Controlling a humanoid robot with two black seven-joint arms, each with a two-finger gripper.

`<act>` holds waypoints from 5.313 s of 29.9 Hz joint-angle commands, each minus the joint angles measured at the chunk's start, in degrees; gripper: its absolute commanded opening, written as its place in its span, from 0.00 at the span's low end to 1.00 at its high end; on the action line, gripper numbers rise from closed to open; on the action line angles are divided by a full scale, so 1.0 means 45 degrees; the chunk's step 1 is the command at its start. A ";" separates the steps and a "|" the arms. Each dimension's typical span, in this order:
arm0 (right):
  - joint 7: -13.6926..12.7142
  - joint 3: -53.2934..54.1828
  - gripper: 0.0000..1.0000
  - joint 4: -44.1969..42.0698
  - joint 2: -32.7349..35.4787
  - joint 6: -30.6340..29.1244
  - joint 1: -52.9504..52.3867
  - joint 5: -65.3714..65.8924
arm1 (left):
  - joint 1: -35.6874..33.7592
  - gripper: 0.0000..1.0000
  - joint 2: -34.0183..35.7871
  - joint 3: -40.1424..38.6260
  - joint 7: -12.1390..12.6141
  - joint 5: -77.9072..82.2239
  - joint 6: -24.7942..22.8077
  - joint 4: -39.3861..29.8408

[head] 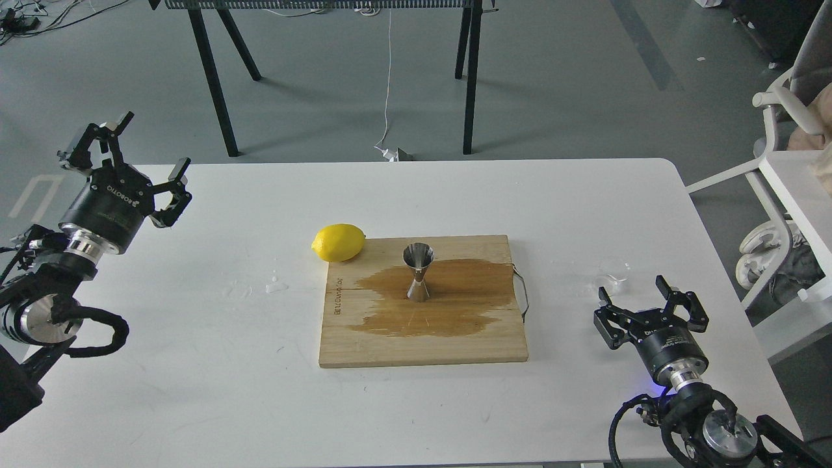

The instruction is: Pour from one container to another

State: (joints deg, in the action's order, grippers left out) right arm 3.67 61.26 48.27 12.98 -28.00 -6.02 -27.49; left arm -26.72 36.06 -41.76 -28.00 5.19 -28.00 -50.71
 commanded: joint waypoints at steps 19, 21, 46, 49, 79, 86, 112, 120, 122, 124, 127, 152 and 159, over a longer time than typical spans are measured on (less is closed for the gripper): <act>-0.0016 -0.0001 0.99 -0.1019 -0.0579 0.0000 -0.0850 -0.0220 | -0.0020 0.98 -0.0006 0.0101 0.0001 0.0019 0.0000 0.0293; -0.0016 -0.0001 0.99 -0.1019 -0.0579 0.0000 -0.0908 -0.0220 | -0.0020 0.98 -0.0006 0.0101 0.0001 0.0019 0.0000 0.0313; -0.0114 0.0038 0.99 -0.2229 -0.1009 0.0000 -0.1611 -0.0318 | -0.0001 0.98 -0.0084 0.0101 0.0001 0.0019 0.0000 0.0449; -0.0114 0.0038 0.99 -0.2405 -0.1009 0.0000 -0.1670 -0.0318 | -0.0020 0.98 -0.0084 0.0101 0.0001 0.0019 0.0000 0.0449; -0.0348 -0.0040 0.78 -0.2796 -0.1185 0.0421 -0.1963 -0.0259 | -0.0020 0.98 -0.0259 0.0101 0.0001 0.0019 0.0000 0.0645; -0.0348 -0.0137 0.68 -0.2777 -0.1165 0.0421 -0.1963 -0.0240 | -0.0020 0.98 -0.0259 0.0101 0.0001 0.0019 0.0000 0.0645; -0.0348 -0.0235 0.47 -0.2737 -0.1263 0.0363 -0.1944 -0.0084 | -0.0059 0.98 -0.0240 0.0101 0.0001 0.0019 0.0000 0.0820; -0.0348 -0.0255 0.39 -0.2737 -0.1263 0.0363 -0.1944 -0.0084 | -0.0059 0.98 -0.0240 0.0101 0.0001 0.0019 0.0000 0.0820; -0.0348 -0.0274 0.39 -0.2718 -0.1263 0.0363 -0.1924 -0.0084 | -0.0059 0.98 -0.0240 0.0101 0.0001 0.0019 0.0000 0.0820; -0.0348 -0.0274 0.39 -0.2718 -0.1263 0.0324 -0.1924 -0.0084 | -0.0040 0.98 -0.0240 0.0101 0.0001 0.0019 0.0000 0.0820; -0.0348 -0.0294 0.39 -0.2562 -0.1263 0.0207 -0.1846 -0.0064 | -0.0039 0.98 -0.0259 0.0101 0.0001 0.0019 0.0000 0.0840; -0.0348 -0.1446 0.35 0.2397 -0.0833 0.1767 -0.2314 0.2412 | -0.0020 0.98 -0.0240 0.0101 0.0001 0.0019 0.0000 0.0840; -0.1010 -0.1505 0.35 0.3278 -0.0911 0.2979 -0.3095 0.4680 | -0.0020 0.98 -0.0259 0.0101 0.0001 0.0019 0.0000 0.0840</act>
State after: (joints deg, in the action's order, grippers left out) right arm 1.02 54.51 62.01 9.16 -16.53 -18.36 -9.74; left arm -26.83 34.91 -41.31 -28.01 5.27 -28.00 -46.93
